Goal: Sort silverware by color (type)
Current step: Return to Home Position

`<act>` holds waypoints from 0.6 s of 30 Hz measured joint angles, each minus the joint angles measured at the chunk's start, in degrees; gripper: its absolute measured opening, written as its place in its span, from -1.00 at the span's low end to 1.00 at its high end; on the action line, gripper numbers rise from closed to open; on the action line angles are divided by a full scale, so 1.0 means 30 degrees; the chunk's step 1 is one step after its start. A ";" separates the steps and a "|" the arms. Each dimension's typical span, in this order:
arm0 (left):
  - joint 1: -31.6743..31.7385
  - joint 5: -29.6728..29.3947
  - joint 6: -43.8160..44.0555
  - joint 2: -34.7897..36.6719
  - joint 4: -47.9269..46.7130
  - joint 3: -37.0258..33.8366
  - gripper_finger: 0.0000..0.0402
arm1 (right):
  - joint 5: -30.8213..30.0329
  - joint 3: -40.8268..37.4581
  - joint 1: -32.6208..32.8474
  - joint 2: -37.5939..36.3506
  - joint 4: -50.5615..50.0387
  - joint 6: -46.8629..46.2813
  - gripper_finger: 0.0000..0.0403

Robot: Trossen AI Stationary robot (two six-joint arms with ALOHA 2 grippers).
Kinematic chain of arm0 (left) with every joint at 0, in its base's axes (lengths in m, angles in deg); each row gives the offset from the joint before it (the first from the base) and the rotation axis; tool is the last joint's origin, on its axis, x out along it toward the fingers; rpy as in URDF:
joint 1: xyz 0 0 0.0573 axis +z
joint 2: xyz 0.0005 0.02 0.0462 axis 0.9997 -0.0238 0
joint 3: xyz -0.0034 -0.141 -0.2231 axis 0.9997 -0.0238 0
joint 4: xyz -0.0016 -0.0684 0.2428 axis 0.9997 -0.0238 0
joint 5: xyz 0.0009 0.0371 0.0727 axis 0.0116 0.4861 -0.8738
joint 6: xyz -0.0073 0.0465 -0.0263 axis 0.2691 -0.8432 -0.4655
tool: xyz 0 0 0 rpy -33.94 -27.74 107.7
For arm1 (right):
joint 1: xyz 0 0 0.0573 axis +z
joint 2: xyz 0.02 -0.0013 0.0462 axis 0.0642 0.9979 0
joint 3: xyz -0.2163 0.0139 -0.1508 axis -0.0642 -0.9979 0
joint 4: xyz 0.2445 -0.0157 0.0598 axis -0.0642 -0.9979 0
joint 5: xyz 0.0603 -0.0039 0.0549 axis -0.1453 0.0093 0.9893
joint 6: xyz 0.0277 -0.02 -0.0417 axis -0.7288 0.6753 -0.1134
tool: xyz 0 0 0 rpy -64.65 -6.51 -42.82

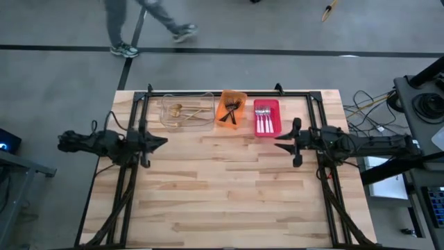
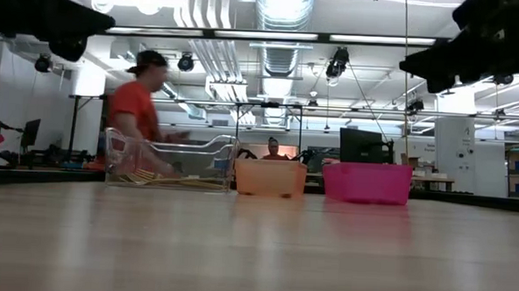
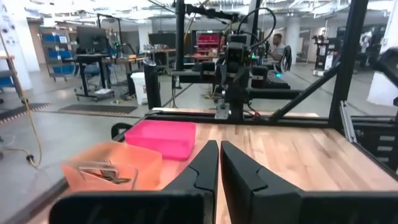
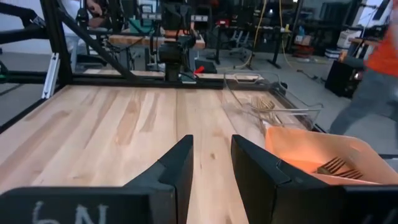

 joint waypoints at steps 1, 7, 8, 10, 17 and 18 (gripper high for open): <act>0.0000 -0.0007 0.0237 0.0000 0.0389 -0.0354 -1.00 | -0.0002 -0.0296 0.0000 -0.0464 -0.0065 0.0054 -0.50; 0.0115 -0.0431 0.0872 0.0000 0.2337 -0.2339 -1.00 | -0.0168 -0.1476 -0.0359 -0.3663 -0.1749 0.0682 -0.50; 0.0173 -0.0755 0.0912 0.0000 0.2981 -0.2654 -1.00 | -0.0168 -0.1561 -0.0479 -0.4232 -0.2335 0.0805 -0.50; 0.0313 -0.0914 0.0966 0.0000 0.4004 -0.3360 -1.00 | -0.0152 -0.1702 -0.0674 -0.5375 -0.3524 0.0917 -0.50; 0.0761 -0.1068 0.1986 -0.0528 0.5013 -0.4168 -1.00 | 0.0159 -0.1864 -0.0906 -0.6580 -0.5294 0.1976 -0.50; 0.0776 -0.1214 0.2004 -0.0508 0.5018 -0.4168 -1.00 | 0.0376 -0.1960 -0.0905 -0.6497 -0.5082 0.2010 -0.50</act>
